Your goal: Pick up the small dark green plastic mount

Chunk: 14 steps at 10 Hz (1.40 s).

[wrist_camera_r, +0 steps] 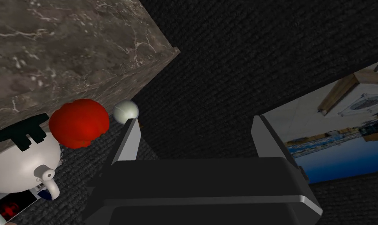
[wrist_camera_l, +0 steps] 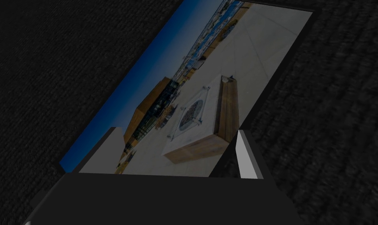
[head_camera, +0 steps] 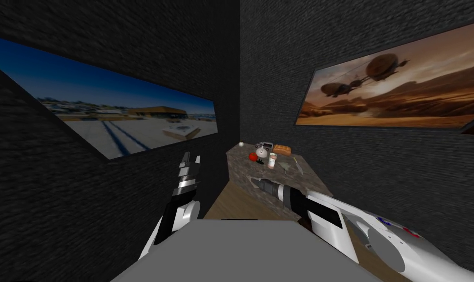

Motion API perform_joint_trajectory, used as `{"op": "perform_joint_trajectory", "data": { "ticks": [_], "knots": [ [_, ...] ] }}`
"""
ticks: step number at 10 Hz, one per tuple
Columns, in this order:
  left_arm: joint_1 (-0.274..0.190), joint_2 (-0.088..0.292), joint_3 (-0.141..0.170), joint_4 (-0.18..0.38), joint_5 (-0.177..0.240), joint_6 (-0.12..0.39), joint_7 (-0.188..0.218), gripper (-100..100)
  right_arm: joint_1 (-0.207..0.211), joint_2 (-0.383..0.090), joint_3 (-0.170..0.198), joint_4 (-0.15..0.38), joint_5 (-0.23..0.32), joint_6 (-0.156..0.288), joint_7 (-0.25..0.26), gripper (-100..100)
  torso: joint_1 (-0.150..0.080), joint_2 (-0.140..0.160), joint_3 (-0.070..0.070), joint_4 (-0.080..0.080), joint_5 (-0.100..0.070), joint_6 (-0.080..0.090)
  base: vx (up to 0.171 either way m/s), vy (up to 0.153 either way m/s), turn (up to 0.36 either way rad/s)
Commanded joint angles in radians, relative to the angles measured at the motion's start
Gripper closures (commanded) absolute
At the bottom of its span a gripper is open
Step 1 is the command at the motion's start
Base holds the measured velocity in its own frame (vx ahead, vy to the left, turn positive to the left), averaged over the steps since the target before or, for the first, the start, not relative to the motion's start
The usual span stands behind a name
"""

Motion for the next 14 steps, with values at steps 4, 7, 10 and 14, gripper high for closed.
{"op": "perform_joint_trajectory", "data": {
  "ticks": [4, 7, 10, 14],
  "knots": [
    [0.0, 0.0, 0.0, 0.0, 0.0, 0.0, 0.0, 0, -0.032, -0.131, 0.049, 0.005, -0.061, 0.094, 0.085, -100, 0.0, 0.0, 0.0, 0.0, 0.0, 0.0, 0.035, -0.011, 0.147],
    [0.0, 0.0, 0.0, 0.0, 0.0, 0.0, 0.0, 0, -0.05, -0.19, 0.072, 0.008, -0.092, 0.156, 0.124, -100, 0.001, 0.0, 0.0, 0.0, 0.0, 0.001, 0.04, -0.014, 0.108],
    [0.0, 0.0, 0.0, 0.0, 0.0, 0.0, 0.0, 0, -0.067, -0.266, 0.094, 0.012, -0.123, 0.201, 0.163, -100, 0.0, -0.003, -0.002, -0.001, 0.0, -0.001, 0.067, -0.029, 0.177],
    [0.0, 0.0, 0.0, 0.0, 0.0, 0.0, 0.0, 0, -0.097, -0.366, 0.136, 0.023, -0.187, 0.285, 0.24, -100, -0.001, -0.004, -0.003, -0.001, 0.0, 0.0, 0.087, -0.039, 0.194]
  ]
}}
